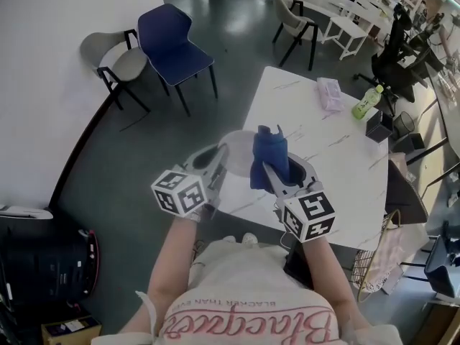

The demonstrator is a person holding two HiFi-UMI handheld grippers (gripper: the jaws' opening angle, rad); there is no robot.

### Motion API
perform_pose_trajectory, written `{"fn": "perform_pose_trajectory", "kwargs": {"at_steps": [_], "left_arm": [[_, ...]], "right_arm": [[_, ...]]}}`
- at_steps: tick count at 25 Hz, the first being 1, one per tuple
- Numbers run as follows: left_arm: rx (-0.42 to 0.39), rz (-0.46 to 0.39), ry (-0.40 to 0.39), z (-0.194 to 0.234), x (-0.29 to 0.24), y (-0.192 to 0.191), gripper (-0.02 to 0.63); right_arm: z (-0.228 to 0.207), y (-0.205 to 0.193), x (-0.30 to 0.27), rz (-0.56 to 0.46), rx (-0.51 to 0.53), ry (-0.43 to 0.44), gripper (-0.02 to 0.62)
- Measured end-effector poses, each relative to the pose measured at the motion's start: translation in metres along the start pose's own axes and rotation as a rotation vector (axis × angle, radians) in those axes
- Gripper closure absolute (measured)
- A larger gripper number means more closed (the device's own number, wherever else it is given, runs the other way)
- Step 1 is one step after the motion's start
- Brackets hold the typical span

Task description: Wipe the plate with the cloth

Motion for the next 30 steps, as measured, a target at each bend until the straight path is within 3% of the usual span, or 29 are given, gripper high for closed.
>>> {"fn": "perform_pose_trajectory", "kwargs": {"at_steps": [6, 13, 19, 30], "left_arm": [[-0.038, -0.081, 0.013, -0.004, 0.004, 0.043, 0.584], [-0.06, -0.089, 0.046, -0.008, 0.007, 0.065, 0.584], [-0.057, -0.092, 0.053, -0.013, 0.011, 0.065, 0.586], [-0.04, -0.102, 0.057, -0.019, 0.015, 0.061, 0.584]], "right_arm": [[0.02, 0.045, 0.01, -0.118, 0.056, 0.048, 0.466], [0.069, 0.084, -0.006, -0.185, 0.143, 0.134, 0.466], [0.096, 0.082, -0.036, -0.124, 0.273, 0.115, 0.466], [0.053, 0.067, -0.047, -0.08, 0.192, 0.004, 0.463]]}}
Point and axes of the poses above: the fingertips, and each gripper's own axes: x backward along the fingers, z to its left, y out of its top, the point moved 3 cm from there along x, backward along the fingers, and after that the axes turned 14 degrees about -x, right-handed, at the moved point
